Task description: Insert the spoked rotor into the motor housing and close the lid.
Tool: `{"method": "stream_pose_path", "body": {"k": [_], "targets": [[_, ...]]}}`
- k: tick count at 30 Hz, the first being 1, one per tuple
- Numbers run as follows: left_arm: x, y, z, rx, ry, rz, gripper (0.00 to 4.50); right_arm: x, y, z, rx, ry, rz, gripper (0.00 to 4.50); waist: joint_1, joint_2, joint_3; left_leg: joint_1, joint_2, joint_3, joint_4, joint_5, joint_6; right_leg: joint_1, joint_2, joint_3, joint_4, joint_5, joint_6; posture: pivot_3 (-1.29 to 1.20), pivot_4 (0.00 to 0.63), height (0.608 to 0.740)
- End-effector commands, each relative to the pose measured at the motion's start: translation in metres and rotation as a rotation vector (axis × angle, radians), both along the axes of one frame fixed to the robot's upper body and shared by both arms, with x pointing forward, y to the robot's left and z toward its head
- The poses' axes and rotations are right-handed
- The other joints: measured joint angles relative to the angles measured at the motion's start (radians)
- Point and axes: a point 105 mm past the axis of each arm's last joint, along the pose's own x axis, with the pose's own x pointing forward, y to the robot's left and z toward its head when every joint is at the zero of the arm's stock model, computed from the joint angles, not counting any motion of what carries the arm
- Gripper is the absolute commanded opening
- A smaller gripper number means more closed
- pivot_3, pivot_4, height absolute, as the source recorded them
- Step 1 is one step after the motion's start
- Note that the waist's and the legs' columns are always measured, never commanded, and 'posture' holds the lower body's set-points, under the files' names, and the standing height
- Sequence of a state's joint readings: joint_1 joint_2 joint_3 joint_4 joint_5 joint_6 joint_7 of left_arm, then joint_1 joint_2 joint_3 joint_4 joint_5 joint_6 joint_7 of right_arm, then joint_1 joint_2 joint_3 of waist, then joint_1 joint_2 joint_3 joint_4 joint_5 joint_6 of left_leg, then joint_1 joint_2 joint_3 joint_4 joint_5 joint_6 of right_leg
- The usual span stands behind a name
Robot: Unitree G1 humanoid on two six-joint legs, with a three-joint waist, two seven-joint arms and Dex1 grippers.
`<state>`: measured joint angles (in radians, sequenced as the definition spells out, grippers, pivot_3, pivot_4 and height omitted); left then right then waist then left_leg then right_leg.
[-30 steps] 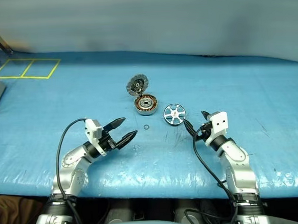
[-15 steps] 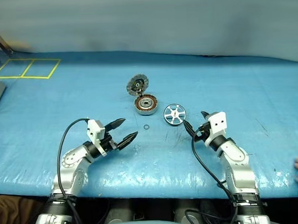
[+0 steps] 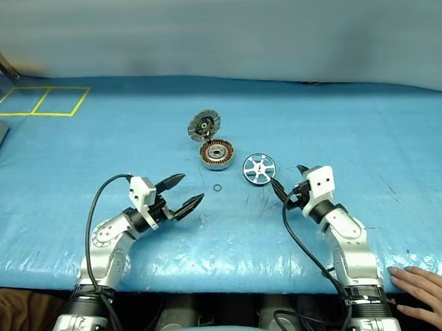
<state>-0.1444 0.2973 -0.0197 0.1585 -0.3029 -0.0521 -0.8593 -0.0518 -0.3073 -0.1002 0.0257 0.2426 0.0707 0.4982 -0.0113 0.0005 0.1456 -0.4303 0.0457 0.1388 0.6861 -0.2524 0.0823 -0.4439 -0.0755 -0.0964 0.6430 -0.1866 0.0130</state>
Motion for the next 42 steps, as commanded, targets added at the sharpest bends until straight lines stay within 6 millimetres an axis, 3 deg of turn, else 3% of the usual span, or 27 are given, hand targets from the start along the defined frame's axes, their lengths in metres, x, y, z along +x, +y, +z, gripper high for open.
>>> {"method": "stream_pose_path", "body": {"k": [1, 7, 13, 17, 21, 27, 35, 42], "targets": [[0.003, 0.0, 0.005, 0.018, -0.016, -0.007, 4.5, 0.0, 0.0, 0.015, -0.008, -0.058, 0.002, 4.48, 0.0, 0.0, 0.0, 0.0, 0.0, 0.0, 0.0, 0.0, 0.0, 0.0, 0.0, 0.0, 0.0, 0.0, 0.0, 0.0, 0.15, 0.74], [0.013, 0.002, 0.005, 0.184, -0.042, -0.027, 4.5, 0.001, 0.001, 0.015, -0.007, -0.056, 0.005, 4.48, 0.001, 0.0, 0.0, 0.0, 0.0, 0.0, 0.0, 0.0, 0.0, 0.0, 0.0, 0.0, 0.0, 0.0, 0.0, 0.0, 0.15, 0.74], [0.03, -0.006, 0.025, 0.498, -0.147, -0.174, 4.5, 0.003, 0.004, 0.016, -0.005, -0.059, 0.013, 4.48, 0.001, 0.0, 0.0, 0.0, 0.0, 0.0, 0.0, 0.0, 0.0, 0.0, 0.001, 0.0, 0.0, 0.0, 0.0, 0.0, 0.15, 0.74], [0.049, -0.011, 0.041, 0.803, -0.229, -0.289, 4.5, 0.004, 0.005, 0.016, -0.003, -0.059, 0.019, 4.48, 0.002, 0.0, 0.001, 0.0, 0.0, 0.001, -0.001, 0.002, -0.003, 0.0, 0.005, 0.0, 0.0, 0.0, 0.0, 0.0, 0.15, 0.74], [0.076, -0.029, 0.06, 1.166, -0.333, -0.44, 4.5, 0.006, 0.008, 0.017, -0.005, -0.058, 0.038, 4.48, 0.003, -0.001, 0.001, -0.001, -0.001, 0.001, -0.001, 0.002, -0.003, 0.0, 0.006, 0.001, 0.0, -0.001, 0.001, 0.0, 0.15, 0.74], [0.097, -0.05, 0.081, 1.462, -0.407, -0.558, 4.5, 0.006, 0.008, 0.019, -0.012, -0.058, 0.051, 4.48, 0.001, -0.002, 0.001, -0.001, -0.001, 0.002, -0.001, 0.002, -0.002, -0.001, 0.008, 0.004, 0.0, -0.003, 0.004, 0.0, 0.15, 0.74], [0.103, -0.059, 0.079, 1.736, -0.389, -0.697, 4.5, 0.005, 0.004, 0.024, -0.036, -0.058, 0.059, 4.48, 0.001, -0.002, 0.002, -0.001, -0.001, 0.003, -0.002, 0.001, -0.002, -0.002, 0.01, 0.006, 0.0, -0.005, 0.006, 0.0, 0.15, 0.74], [0.11, -0.071, 0.077, 1.768, -0.404, -0.68, 4.5, 0.003, 0.005, 0.023, -0.04, -0.052, 0.067, 4.48, 0.001, -0.003, 0.003, -0.003, -0.001, 0.002, 0.001, -0.002, 0.005, -0.002, 0.01, 0.006, 0.0, -0.005, 0.006, 0.0, 0.15, 0.74]]}}
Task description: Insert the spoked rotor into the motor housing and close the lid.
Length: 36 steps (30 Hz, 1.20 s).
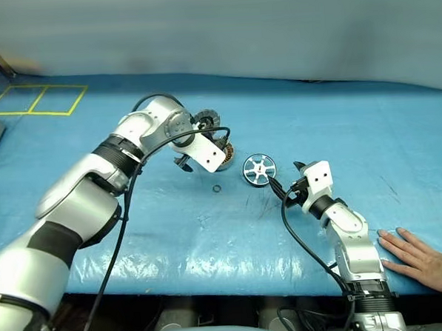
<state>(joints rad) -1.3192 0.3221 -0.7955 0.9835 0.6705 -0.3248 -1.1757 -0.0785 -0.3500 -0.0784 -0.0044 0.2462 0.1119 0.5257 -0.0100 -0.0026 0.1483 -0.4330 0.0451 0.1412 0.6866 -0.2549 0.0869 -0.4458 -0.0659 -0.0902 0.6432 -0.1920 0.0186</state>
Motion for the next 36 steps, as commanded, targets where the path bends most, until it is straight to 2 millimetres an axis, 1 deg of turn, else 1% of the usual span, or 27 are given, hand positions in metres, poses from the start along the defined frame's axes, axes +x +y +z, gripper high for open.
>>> {"method": "stream_pose_path", "body": {"k": [1, 5, 11, 15, 21, 27, 28, 31, 33, 35, 36], "targets": [[0.006, -0.011, 0.012, -0.013, -0.048, -0.013, 4.5, -0.001, 0.001, 0.013, 0.001, -0.046, 0.01, 4.48, 0.0, 0.0, 0.0, 0.0, 0.0, 0.0, 0.001, 0.0, 0.0, 0.0, 0.0, 0.0, 0.0, 0.0, 0.0, 0.0, 0.15, 0.74], [0.005, -0.014, 0.007, 0.003, -0.042, -0.016, 4.5, -0.003, 0.0, 0.014, 0.002, -0.047, 0.008, 4.48, 0.0, 0.0, 0.0, -0.002, 0.0, 0.0, 0.003, -0.001, 0.002, 0.0, 0.0, 0.0, 0.0, 0.0, 0.001, 0.0, 0.15, 0.74], [0.006, -0.01, -0.007, 0.022, -0.027, 0.012, 4.5, -0.003, 0.0, 0.015, -0.001, -0.049, 0.006, 4.48, 0.0, 0.0, 0.0, -0.002, 0.0, 0.0, 0.005, -0.002, 0.003, 0.0, -0.001, 0.0, 0.001, 0.001, 0.001, 0.0, 0.15, 0.74], [0.004, -0.007, -0.02, 0.036, -0.01, 0.027, 4.5, -0.003, 0.001, 0.016, 0.001, -0.053, 0.006, 4.48, 0.0, 0.0, 0.0, -0.003, 0.0, 0.0, 0.006, -0.002, 0.003, 0.0, -0.001, 0.0, 0.001, 0.001, 0.002, 0.0, 0.15, 0.74], [0.0, -0.012, -0.037, 0.037, 0.009, 0.02, 4.5, -0.003, 0.002, 0.017, 0.007, -0.059, 0.009, 4.48, 0.001, 0.0, 0.0, -0.003, 0.0, 0.0, 0.008, -0.003, 0.005, 0.0, -0.001, 0.0, 0.001, 0.001, 0.002, 0.0, 0.15, 0.74], [-0.001, -0.014, -0.046, 0.027, 0.007, 0.026, 4.5, -0.004, 0.003, 0.019, 0.008, -0.07, 0.006, 4.48, 0.002, 0.0, 0.0, -0.002, 0.0, 0.0, 0.009, -0.003, 0.005, 0.001, -0.002, 0.0, 0.002, 0.002, 0.003, 0.0, 0.15, 0.74], [-0.001, -0.011, -0.047, 0.037, 0.016, 0.033, 4.13, -0.004, 0.003, 0.02, 0.008, -0.072, 0.005, 4.5, 0.002, 0.0, 0.0, -0.002, 0.0, 0.0, 0.009, -0.003, 0.006, 0.002, -0.002, 0.0, 0.002, 0.002, 0.003, 0.0, 0.15, 0.74], [0.001, -0.006, -0.046, 0.044, 0.009, 0.039, 3.3, -0.004, 0.001, 0.02, 0.012, -0.075, -0.003, 4.5, 0.0, 0.0, 0.0, -0.001, -0.001, 0.0, 0.011, -0.004, 0.006, 0.002, -0.003, -0.001, 0.002, 0.003, 0.004, 0.0, 0.15, 0.74], [0.003, -0.004, -0.045, 0.04, -0.009, 0.036, 2.62, -0.004, 0.001, 0.02, 0.013, -0.075, -0.005, 4.5, -0.002, 0.0, -0.001, -0.002, -0.001, 0.0, 0.011, -0.004, 0.007, 0.002, -0.003, 0.0, 0.002, 0.003, 0.004, 0.0, 0.15, 0.74], [0.004, -0.003, -0.044, 0.036, -0.014, 0.037, 2.62, -0.003, 0.001, 0.02, 0.016, -0.076, -0.006, 4.5, -0.002, 0.0, -0.001, -0.001, -0.001, 0.0, 0.011, -0.004, 0.007, 0.002, -0.003, 0.0, 0.002, 0.003, 0.004, 0.0, 0.15, 0.74], [0.004, -0.003, -0.044, 0.029, -0.015, 0.038, 2.46, -0.003, 0.002, 0.02, 0.016, -0.076, -0.006, 4.5, -0.001, 0.0, -0.001, -0.001, -0.001, 0.0, 0.011, -0.004, 0.007, 0.002, -0.003, 0.0, 0.003, 0.003, 0.004, 0.0, 0.15, 0.74]]}}
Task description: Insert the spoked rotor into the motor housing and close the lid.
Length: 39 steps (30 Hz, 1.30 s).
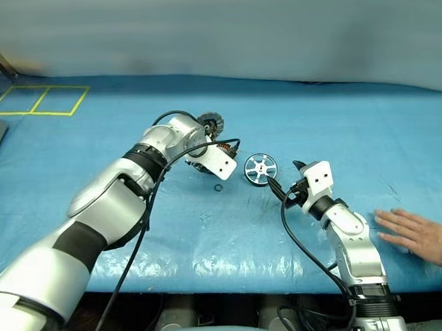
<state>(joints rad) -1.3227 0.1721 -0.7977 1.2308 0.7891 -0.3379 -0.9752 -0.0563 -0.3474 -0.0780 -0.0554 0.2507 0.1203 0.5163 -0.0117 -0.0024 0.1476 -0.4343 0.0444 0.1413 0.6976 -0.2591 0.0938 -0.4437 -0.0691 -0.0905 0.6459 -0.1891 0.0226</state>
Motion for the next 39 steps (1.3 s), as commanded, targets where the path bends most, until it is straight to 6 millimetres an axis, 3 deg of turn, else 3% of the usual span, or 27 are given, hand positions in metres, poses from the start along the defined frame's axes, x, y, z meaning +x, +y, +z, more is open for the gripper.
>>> {"method": "stream_pose_path", "body": {"k": [1, 11, 16, 20, 24, 29, 39], "targets": [[-0.001, 0.012, -0.009, 0.024, 0.015, 0.014, 2.32, 0.002, 0.0, 0.014, 0.015, -0.058, -0.007, 4.5, 0.0, 0.0, 0.0, 0.0, 0.0, 0.0, 0.0, 0.0, 0.0, 0.0, 0.0, 0.0, 0.0, 0.0, 0.0, 0.0, 0.15, 0.74], [0.006, 0.026, 0.016, -0.027, -0.037, -0.034, 2.19, 0.003, -0.003, 0.012, 0.024, -0.055, -0.025, 4.5, -0.006, 0.0, 0.0, -0.001, 0.0, 0.001, 0.0, 0.0, 0.0, -0.002, 0.0, 0.0, 0.001, 0.0, 0.0, 0.0, 0.15, 0.74], [-0.003, 0.036, 0.03, -0.025, -0.048, -0.115, 2.19, 0.004, -0.005, 0.01, 0.03, -0.055, -0.039, 4.5, -0.003, 0.0, 0.001, -0.003, 0.0, 0.0, 0.0, 0.002, -0.003, -0.003, 0.0, 0.0, 0.001, 0.0, -0.001, 0.0, 0.15, 0.74], [-0.021, 0.043, 0.031, -0.028, -0.025, -0.16, 2.19, 0.005, -0.007, 0.009, 0.034, -0.057, -0.05, 4.5, 0.002, 0.0, 0.001, -0.004, 0.0, 0.001, 0.0, 0.003, -0.005, -0.003, -0.001, 0.0, 0.0, 0.001, -0.002, 0.0, 0.15, 0.74], [-0.058, 0.05, 0.026, -0.026, 0.032, -0.218, 2.19, 0.006, -0.009, 0.009, 0.039, -0.062, -0.062, 4.5, 0.0, 0.001, 0.001, -0.004, -0.001, 0.001, 0.001, 0.003, -0.005, -0.003, -0.001, 0.0, -0.001, 0.001, -0.002, 0.0, 0.15, 0.74], [-0.086, 0.049, 0.022, -0.031, 0.072, -0.238, 2.19, 0.006, -0.009, 0.009, 0.043, -0.067, -0.064, 4.5, 0.002, 0.001, 0.001, -0.002, -0.001, 0.001, 0.001, 0.004, -0.006, -0.001, -0.001, 0.0, 0.0, 0.0, 0.0, 0.0, 0.15, 0.74], [-0.117, 0.052, 0.011, 0.035, 0.169, -0.293, 2.19, 0.006, -0.008, 0.011, 0.047, -0.077, -0.066, 4.5, 0.0, 0.001, 0.001, 0.003, 0.0, 0.001, 0.002, 0.005, -0.009, 0.0, 0.001, 0.003, 0.007, 0.0, 0.0, 0.0, 0.15, 0.74]]}}
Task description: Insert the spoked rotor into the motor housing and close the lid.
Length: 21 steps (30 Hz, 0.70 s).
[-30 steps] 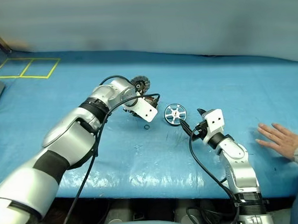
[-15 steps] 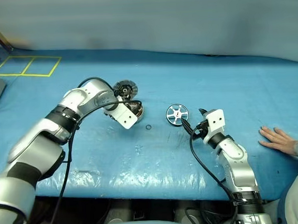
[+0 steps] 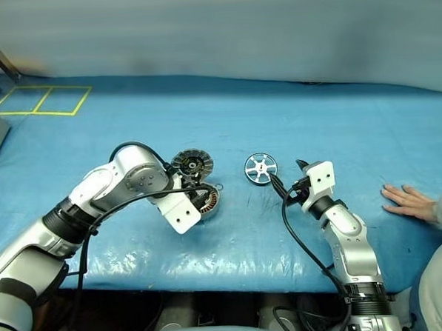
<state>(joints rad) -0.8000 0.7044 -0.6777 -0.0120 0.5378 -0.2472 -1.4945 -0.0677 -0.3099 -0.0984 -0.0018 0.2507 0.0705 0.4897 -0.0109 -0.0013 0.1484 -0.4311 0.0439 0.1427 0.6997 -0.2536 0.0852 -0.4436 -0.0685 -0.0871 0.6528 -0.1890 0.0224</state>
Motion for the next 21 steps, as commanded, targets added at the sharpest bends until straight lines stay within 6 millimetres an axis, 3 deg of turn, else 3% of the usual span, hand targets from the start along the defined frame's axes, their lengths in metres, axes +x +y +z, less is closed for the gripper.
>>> {"method": "stream_pose_path", "body": {"k": [1, 10, 14, 21], "targets": [[-0.003, 0.002, 0.008, 0.011, -0.022, -0.027, 2.19, 0.001, -0.003, 0.014, 0.005, -0.06, -0.014, 4.5, 0.0, 0.0, 0.0, 0.0, 0.0, 0.0, 0.0, 0.0, 0.0, 0.0, 0.0, 0.0, 0.001, 0.0, -0.001, 0.0, 0.15, 0.74], [0.006, 0.004, 0.007, 0.019, -0.062, -0.047, 2.19, 0.002, -0.002, 0.016, 0.003, -0.066, -0.013, 4.5, 0.001, 0.0, 0.0, 0.001, 0.0, 0.0, 0.0, 0.001, -0.001, -0.002, 0.0, 0.001, 0.007, -0.002, -0.004, 0.0, 0.15, 0.74], [0.011, -0.001, 0.009, -0.009, -0.106, -0.093, 3.39, 0.002, -0.002, 0.016, 0.005, -0.068, -0.012, 4.5, 0.001, 0.0, 0.0, 0.002, 0.0, 0.0, 0.0, 0.001, -0.001, -0.002, 0.0, 0.001, 0.007, -0.002, -0.004, 0.0, 0.15, 0.74], [0.005, -0.003, 0.015, -0.045, -0.056, -0.093, 3.39, 0.003, 0.001, 0.017, 0.006, -0.068, -0.005, 4.5, 0.001, 0.0, 0.0, 0.002, 0.0, 0.0, 0.0, 0.001, -0.001, -0.002, 0.0, 0.001, 0.007, -0.002, -0.004, 0.0, 0.15, 0.74]]}}
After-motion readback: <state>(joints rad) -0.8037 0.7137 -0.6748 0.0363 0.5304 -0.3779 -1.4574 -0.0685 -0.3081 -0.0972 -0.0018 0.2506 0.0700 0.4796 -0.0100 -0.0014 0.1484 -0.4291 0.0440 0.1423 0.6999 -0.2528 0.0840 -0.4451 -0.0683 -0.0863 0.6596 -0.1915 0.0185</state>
